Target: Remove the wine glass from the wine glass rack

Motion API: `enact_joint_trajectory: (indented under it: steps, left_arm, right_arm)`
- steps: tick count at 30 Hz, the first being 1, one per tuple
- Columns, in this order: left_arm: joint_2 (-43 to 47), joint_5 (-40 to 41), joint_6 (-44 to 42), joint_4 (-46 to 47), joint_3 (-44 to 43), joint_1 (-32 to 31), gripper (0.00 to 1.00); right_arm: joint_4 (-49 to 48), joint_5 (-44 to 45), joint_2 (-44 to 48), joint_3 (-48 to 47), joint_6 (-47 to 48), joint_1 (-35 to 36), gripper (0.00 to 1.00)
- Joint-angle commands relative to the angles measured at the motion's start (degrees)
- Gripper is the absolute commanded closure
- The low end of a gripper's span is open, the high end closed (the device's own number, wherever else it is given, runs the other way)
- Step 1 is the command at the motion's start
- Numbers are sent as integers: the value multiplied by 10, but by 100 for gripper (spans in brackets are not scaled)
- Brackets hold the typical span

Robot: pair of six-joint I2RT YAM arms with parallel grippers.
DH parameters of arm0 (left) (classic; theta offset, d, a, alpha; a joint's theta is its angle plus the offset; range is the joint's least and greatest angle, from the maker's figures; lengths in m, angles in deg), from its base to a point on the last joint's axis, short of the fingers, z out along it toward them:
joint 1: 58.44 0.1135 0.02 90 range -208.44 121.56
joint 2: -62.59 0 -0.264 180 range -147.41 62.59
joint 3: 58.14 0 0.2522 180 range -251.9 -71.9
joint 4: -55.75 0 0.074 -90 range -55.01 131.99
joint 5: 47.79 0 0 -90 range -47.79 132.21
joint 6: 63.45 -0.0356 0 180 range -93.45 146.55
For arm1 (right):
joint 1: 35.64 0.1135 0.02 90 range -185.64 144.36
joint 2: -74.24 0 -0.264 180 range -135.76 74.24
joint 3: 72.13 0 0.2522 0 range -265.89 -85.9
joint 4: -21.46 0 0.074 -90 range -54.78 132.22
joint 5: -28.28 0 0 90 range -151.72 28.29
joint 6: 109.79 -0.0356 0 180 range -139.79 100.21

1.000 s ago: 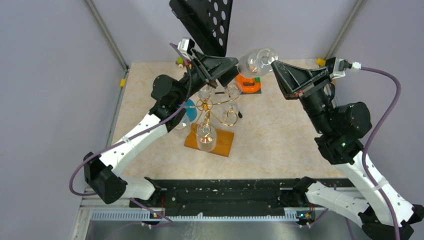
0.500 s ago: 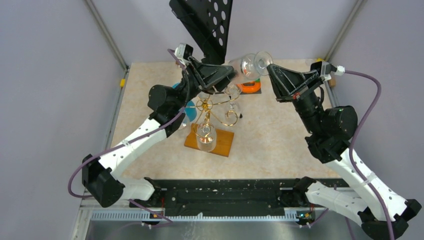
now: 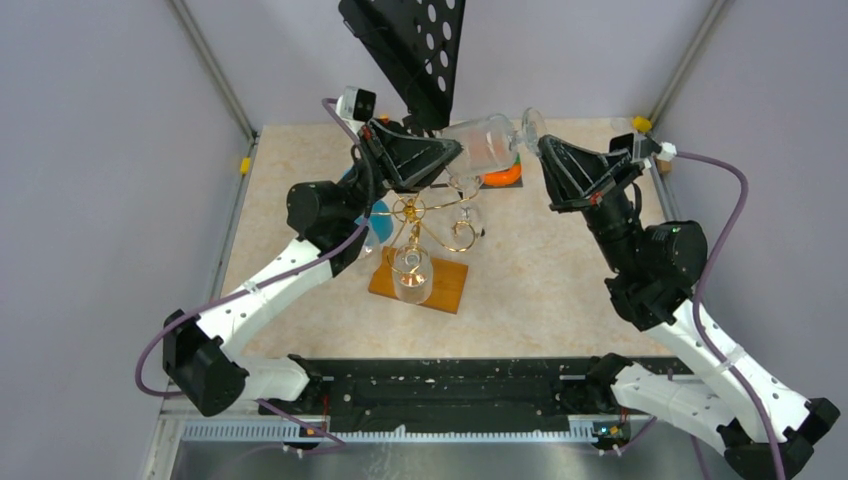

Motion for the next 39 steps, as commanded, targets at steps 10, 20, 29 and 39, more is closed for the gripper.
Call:
enact_joint_trajectory:
  steps: [10,20,29,39]
  left_arm:
    - [49,-75,-66,19,-51,-5,100]
    - [38,-76,-185,-120,-116,-3,100]
    - [65,-31,-336,-266,-165,3,100]
    - [192,78,-547,-566,-177,3,100]
  right_arm:
    - [49,35,7,3,18,0,100]
    - [128,67,39,19,52,1,18]
    - [246,154,142,19,158,0,9]
    - [427,192,202,-13,263,0,15]
